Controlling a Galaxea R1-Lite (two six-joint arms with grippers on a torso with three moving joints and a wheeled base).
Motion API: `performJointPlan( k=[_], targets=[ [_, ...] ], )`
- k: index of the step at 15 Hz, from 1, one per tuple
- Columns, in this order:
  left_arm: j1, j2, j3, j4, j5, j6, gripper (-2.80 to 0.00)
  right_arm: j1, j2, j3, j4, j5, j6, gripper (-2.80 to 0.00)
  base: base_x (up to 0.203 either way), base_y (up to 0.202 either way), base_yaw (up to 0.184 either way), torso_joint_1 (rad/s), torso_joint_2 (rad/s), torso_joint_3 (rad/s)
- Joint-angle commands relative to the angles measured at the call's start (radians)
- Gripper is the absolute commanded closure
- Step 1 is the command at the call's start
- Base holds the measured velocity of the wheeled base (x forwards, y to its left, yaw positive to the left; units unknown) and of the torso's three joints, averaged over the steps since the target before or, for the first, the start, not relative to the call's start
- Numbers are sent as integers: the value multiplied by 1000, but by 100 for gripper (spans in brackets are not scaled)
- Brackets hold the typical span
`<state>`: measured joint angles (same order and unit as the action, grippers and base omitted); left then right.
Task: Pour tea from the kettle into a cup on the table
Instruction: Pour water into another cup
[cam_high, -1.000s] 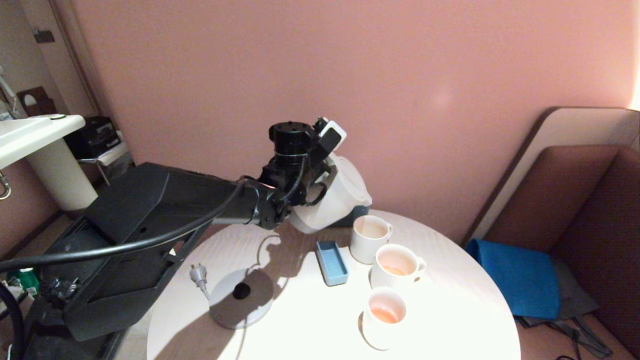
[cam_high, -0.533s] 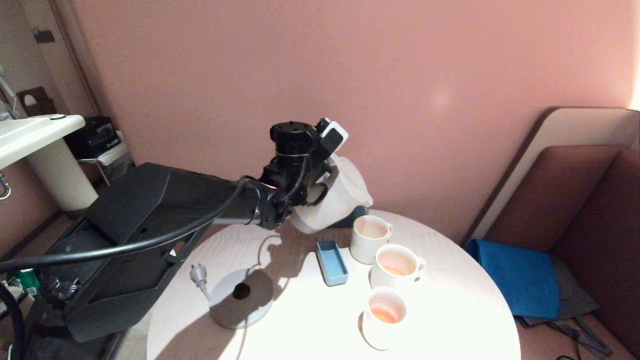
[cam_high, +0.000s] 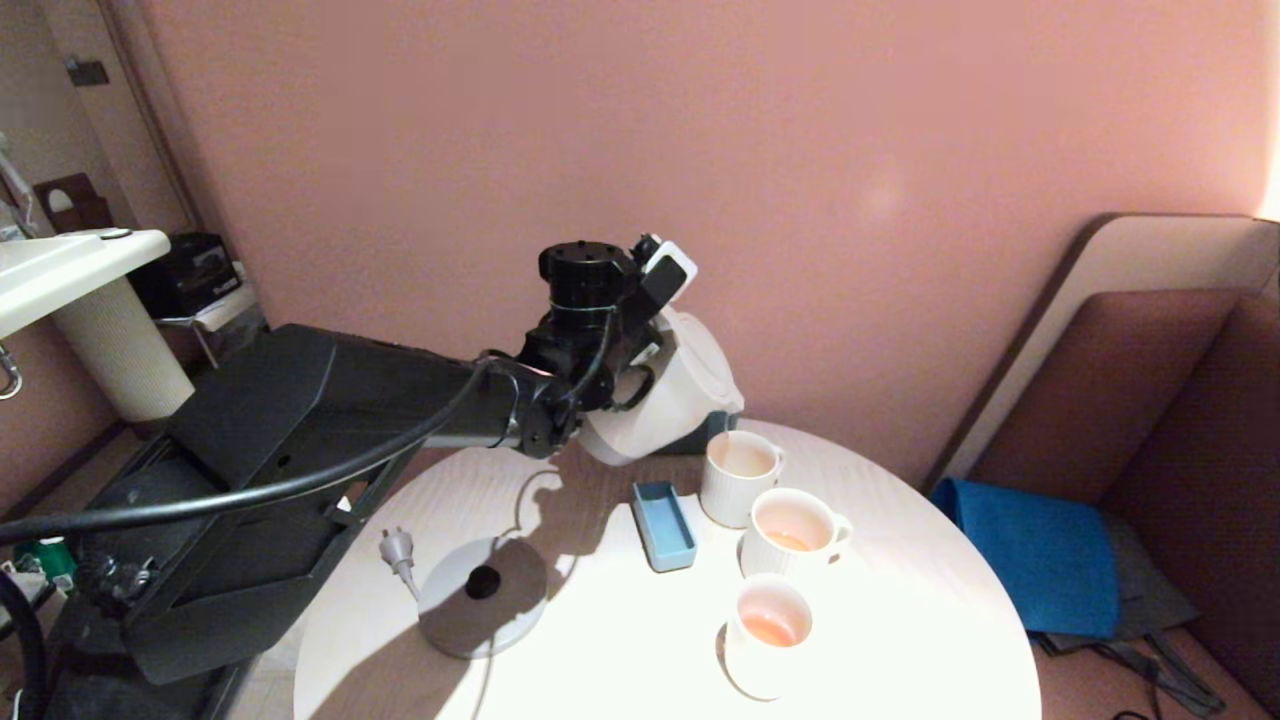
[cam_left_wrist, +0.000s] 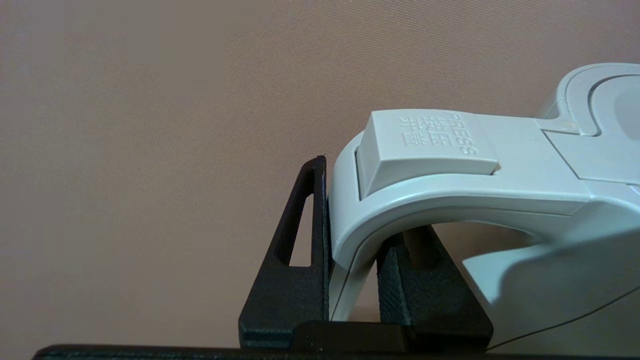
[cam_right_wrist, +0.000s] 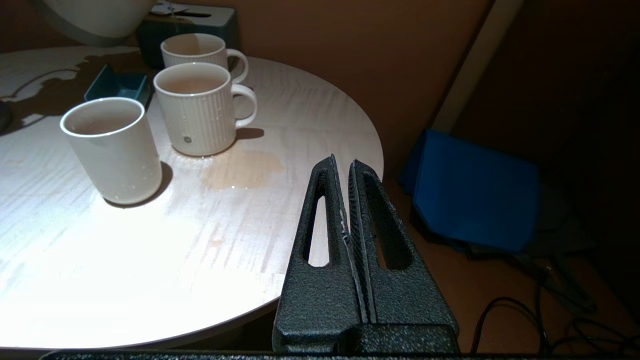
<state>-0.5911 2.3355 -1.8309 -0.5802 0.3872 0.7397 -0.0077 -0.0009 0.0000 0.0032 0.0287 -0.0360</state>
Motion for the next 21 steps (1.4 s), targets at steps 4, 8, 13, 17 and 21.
performJointPlan(
  k=[4,8,13,17,21],
  targets=[
    [-5,-1,1,-6,2,10,0,0,1,0,0,0,-1,0,0,0,0,0,0,0],
    [-6,-4,1,-6,2,23,0,0,1,0,0,0,-1,0,0,0,0,0,0,0],
    [-13,-12,1,-4,1,46,0,0,1,0,0,0,-1,0,0,0,0,0,0,0],
    [-21,-16,1,-3,1,63,0,0,1,0,0,0,-1,0,0,0,0,0,0,0],
    [-29,-19,1,-1,1,76,0,0,1,0,0,0,-1,0,0,0,0,0,0,0]
  ],
)
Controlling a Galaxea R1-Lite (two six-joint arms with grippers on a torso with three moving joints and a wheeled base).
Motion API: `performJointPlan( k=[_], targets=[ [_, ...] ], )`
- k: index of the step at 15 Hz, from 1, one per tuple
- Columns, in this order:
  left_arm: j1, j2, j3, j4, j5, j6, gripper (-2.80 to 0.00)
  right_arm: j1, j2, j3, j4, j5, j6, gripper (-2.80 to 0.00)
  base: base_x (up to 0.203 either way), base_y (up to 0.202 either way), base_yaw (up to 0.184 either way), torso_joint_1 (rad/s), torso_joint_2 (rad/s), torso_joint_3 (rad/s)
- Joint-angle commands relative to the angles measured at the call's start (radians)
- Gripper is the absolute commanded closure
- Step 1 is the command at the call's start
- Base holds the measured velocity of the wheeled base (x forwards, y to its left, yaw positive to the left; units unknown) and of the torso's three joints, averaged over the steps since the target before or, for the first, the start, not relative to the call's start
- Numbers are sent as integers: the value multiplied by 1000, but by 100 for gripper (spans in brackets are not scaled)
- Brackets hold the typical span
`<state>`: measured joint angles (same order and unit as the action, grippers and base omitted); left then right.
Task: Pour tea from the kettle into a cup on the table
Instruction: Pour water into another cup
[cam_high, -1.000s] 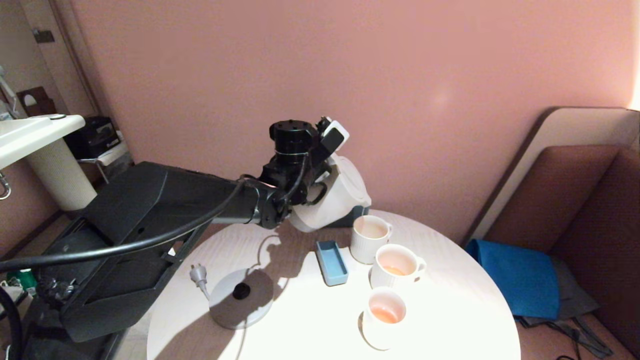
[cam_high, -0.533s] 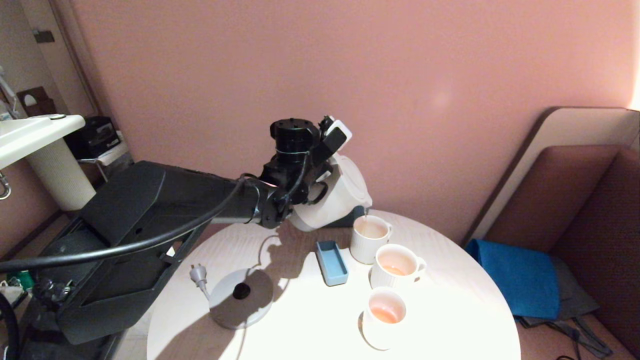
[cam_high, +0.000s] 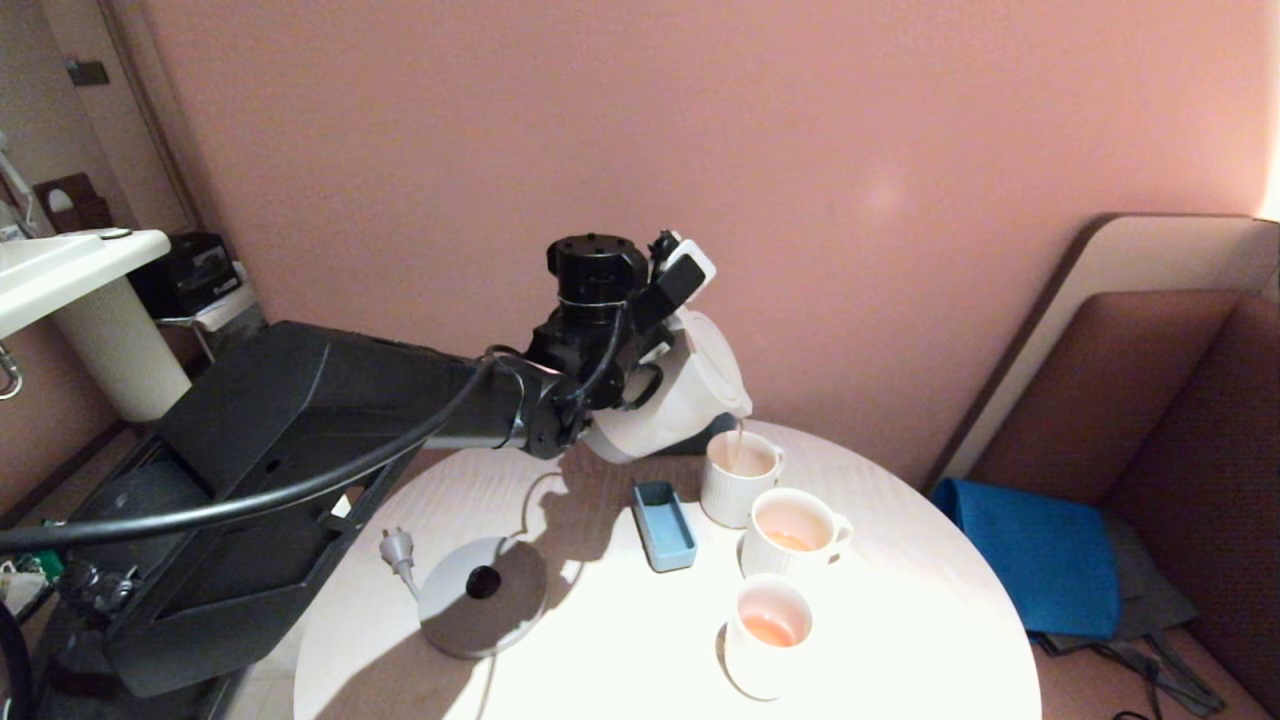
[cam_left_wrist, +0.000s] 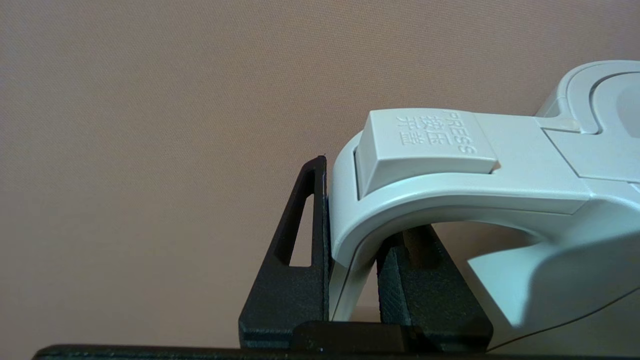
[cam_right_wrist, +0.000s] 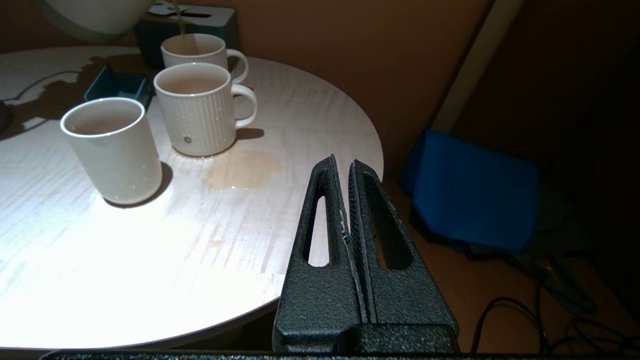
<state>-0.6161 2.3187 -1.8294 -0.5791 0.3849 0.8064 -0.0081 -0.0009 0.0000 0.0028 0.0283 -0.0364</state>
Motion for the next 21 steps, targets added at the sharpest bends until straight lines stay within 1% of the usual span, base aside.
performJointPlan(
  k=[1,10,12,18,21],
  targets=[
    [-4,-2,-1,-2,3,19,0,-1,1,0,0,1,0,0,0,0,0,0,0,0],
    [-8,-5,2,-1,3,42,0,0,1,0,0,1,0,0,0,0,0,0,0,0],
    [-8,-5,-1,-1,2,61,0,0,1,0,0,1,0,0,0,0,0,0,0,0],
    [-10,-5,2,-1,-4,63,0,-1,1,0,0,1,0,0,0,0,0,0,0,0],
    [-10,-7,1,-2,-4,76,0,-1,1,0,0,1,0,0,0,0,0,0,0,0]
  ],
)
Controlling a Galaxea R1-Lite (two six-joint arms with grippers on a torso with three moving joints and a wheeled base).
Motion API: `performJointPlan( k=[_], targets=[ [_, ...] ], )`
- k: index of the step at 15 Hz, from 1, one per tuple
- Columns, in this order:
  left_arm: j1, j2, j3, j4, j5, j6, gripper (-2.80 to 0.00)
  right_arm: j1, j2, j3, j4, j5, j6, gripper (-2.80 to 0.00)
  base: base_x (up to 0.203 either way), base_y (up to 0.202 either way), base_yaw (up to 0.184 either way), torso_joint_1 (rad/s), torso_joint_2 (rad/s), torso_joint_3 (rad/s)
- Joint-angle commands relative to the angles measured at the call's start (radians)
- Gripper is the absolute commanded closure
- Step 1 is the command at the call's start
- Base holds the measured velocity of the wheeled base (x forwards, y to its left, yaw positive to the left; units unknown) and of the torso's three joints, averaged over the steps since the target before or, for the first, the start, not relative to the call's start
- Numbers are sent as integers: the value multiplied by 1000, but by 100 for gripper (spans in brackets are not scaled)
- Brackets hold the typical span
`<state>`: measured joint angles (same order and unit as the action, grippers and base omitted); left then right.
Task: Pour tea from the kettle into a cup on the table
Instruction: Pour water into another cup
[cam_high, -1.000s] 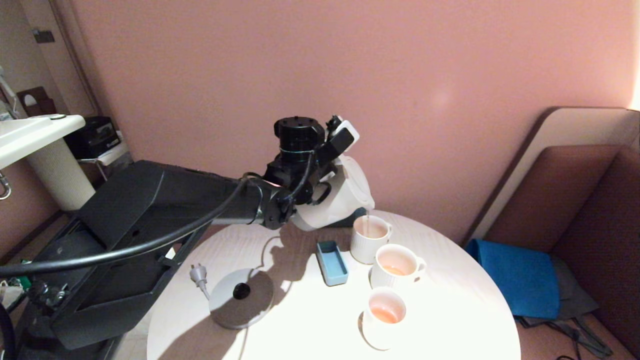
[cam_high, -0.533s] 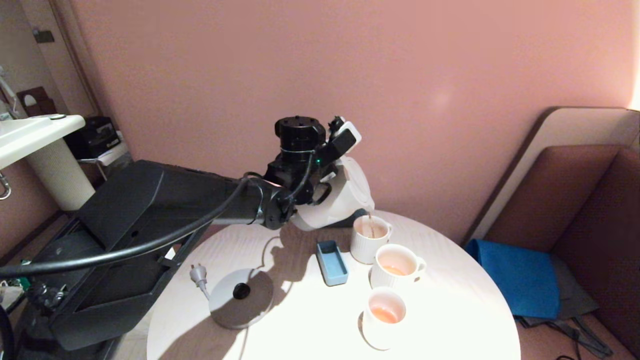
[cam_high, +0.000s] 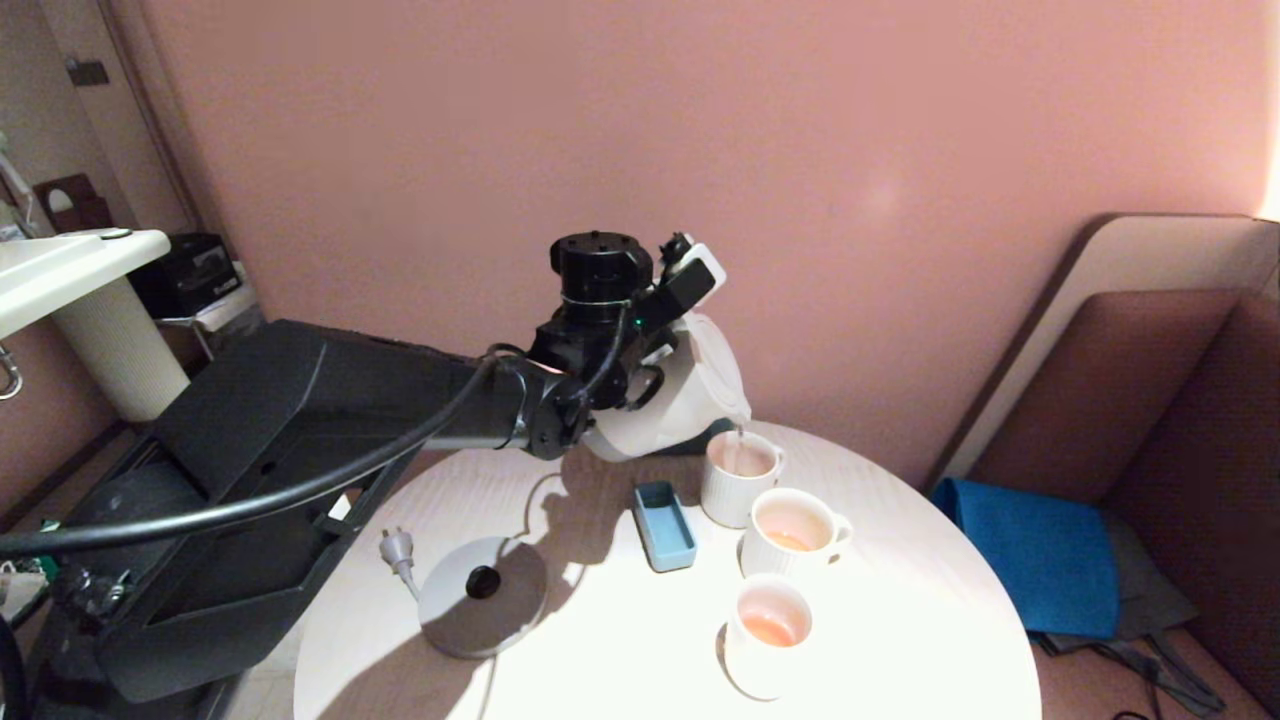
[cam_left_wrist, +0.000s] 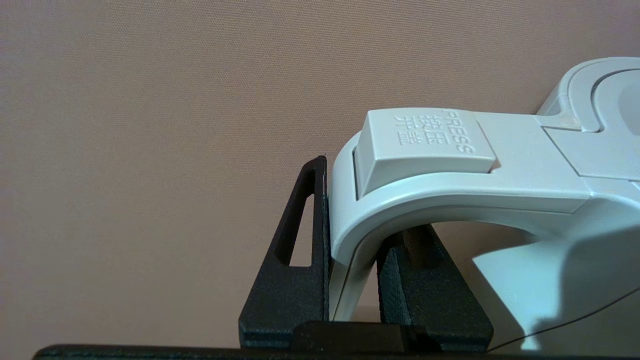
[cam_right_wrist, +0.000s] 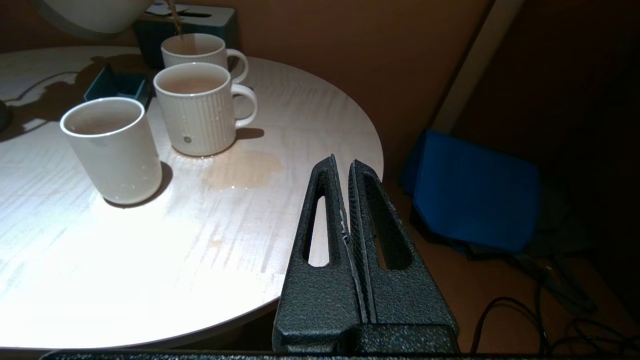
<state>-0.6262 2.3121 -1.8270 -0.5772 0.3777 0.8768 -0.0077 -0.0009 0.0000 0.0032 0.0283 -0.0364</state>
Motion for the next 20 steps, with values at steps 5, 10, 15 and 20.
performJointPlan(
  k=[5,10,15,20],
  targets=[
    [-7,1,0,-4,3,22,0,0,1,0,0,1,0,0,0,0,0,0,0,0],
    [-10,1,-1,-4,3,29,0,0,1,0,0,1,0,0,0,0,0,0,0,0],
    [-10,3,-1,-9,3,36,0,0,1,0,0,1,0,0,0,0,0,0,0,0],
    [-10,3,9,-21,3,26,0,-1,1,0,0,1,0,0,0,0,0,0,0,0]
  ],
)
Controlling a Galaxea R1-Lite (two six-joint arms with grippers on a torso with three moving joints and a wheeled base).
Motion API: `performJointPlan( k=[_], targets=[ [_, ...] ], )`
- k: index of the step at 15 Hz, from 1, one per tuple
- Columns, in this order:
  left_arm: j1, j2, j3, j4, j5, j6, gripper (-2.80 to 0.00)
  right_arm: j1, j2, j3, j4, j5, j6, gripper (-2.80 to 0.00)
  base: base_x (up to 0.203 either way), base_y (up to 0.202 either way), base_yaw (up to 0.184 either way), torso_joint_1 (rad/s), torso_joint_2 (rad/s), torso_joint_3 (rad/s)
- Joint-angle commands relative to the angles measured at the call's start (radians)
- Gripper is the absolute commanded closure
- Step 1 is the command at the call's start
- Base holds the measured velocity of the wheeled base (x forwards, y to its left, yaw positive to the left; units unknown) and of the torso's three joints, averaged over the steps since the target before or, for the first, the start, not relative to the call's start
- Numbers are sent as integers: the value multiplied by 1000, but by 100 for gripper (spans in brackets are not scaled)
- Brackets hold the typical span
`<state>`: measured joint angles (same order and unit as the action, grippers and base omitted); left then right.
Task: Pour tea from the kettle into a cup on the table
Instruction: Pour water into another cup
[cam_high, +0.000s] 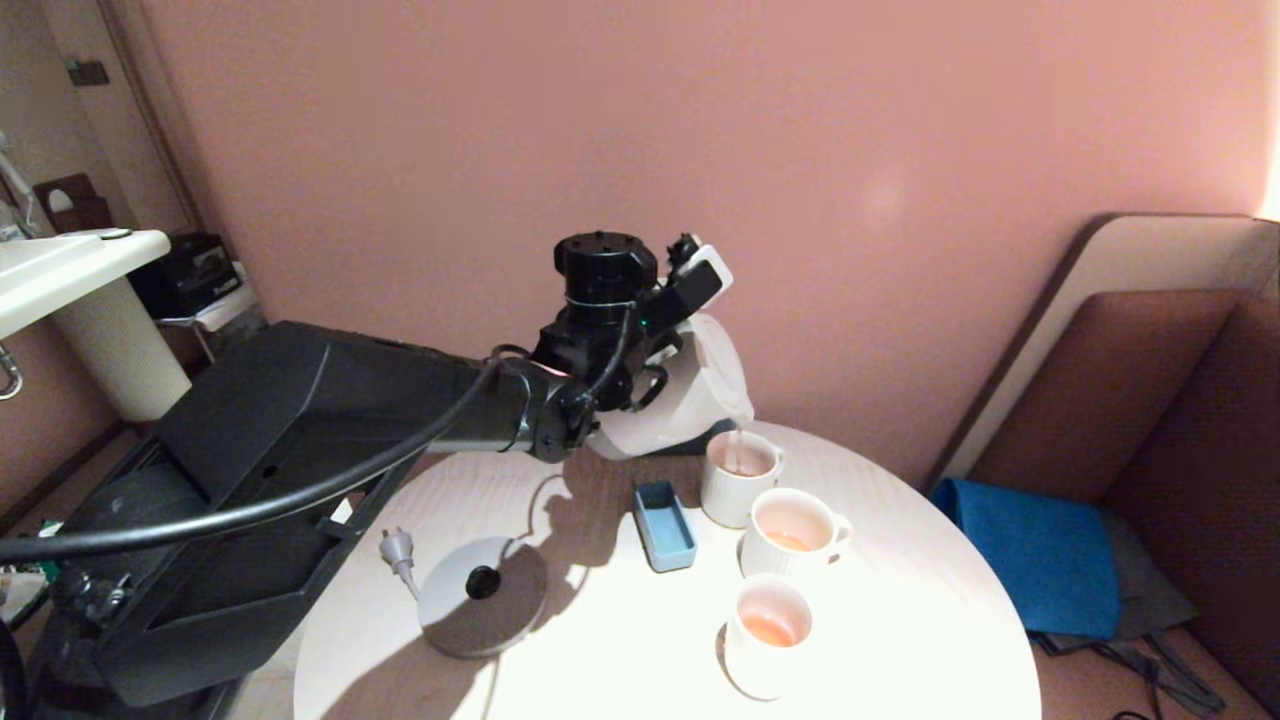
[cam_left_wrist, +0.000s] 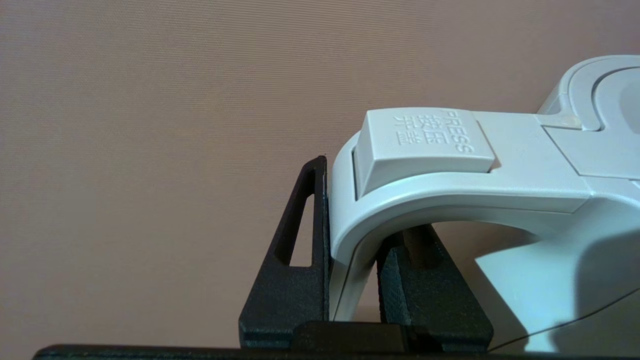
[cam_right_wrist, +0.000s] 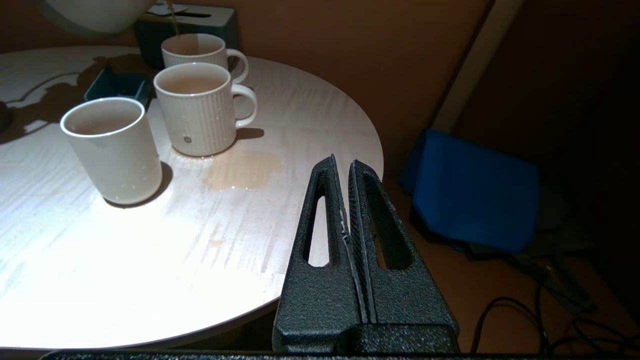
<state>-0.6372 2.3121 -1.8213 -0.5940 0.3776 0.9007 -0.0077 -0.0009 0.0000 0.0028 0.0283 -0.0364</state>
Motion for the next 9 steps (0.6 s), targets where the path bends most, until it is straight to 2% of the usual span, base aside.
performJointPlan(
  k=[1,6,9],
  targets=[
    [1,0,2,-3,1,-2,0,0,1,0,0,1,0,0,0,0,0,0,0,0],
    [13,-12,33,-4,1,-118,0,0,1,0,0,1,0,0,0,0,0,0,0,0],
    [26,-39,88,-4,2,-215,0,0,1,0,0,1,0,0,0,0,0,0,0,0]
  ],
)
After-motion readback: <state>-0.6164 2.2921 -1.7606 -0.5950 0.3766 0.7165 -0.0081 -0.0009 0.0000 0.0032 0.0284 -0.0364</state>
